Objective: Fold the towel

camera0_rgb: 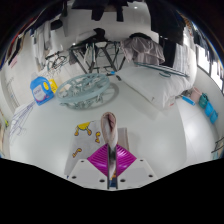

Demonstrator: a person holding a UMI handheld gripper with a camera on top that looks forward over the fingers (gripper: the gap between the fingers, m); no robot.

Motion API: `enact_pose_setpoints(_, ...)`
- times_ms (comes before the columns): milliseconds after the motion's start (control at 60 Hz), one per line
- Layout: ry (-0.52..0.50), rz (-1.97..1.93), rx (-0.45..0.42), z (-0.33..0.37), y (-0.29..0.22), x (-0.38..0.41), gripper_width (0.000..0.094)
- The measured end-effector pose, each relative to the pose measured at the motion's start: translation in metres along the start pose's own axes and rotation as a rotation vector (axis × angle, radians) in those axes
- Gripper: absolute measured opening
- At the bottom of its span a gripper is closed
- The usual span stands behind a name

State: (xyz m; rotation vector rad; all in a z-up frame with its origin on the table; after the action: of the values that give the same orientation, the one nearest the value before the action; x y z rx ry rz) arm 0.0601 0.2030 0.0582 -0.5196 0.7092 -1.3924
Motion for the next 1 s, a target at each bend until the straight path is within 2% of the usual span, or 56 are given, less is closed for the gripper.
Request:
enact_pose_setpoints(33,0.037,0.006,0.014,0.001,0.004,-0.009,0.0321)
enact_pose_setpoints(83,0.145,0.016,0.037,0.007,0.01,-0.033,0.087)
enact_pose_setpoints(117,0.184,0.032,0.039,0.017,0.009,-0.039,0.0781)
enact_pose_setpoints(150,0.18,0.052,0.021,0.026,0.005,-0.044,0.0795)
enact_pose_setpoints(200,0.148,0.065,-0.007,0.061,-0.006,-0.035,0.0865)
enact_pose_setpoints(233,0.135,0.077,-0.016,0.082,-0.01,-0.032,0.0841)
enact_pose_setpoints(567,0.108,0.127,-0.105,0.261,-0.025,0.022,0.0845)
enact_pose_setpoints(767,0.113,0.105,-0.119,0.308,0.003,0.05,0.0846)
enact_pose_setpoints(1000,0.158,0.1,-0.085,0.325,0.035,0.055,0.0844)
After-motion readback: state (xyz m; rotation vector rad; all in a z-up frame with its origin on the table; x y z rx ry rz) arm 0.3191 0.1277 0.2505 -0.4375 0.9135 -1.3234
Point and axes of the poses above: the point between the fingertips, and its own axes, seen from behind it with the camera up: x to the left, y down, z backward, against the way the camera looks, the point moved 3 cm from there along z, backward, against the way the camera looks, and after that the axes turned 15 degrees about z, right-handed, at the moved point
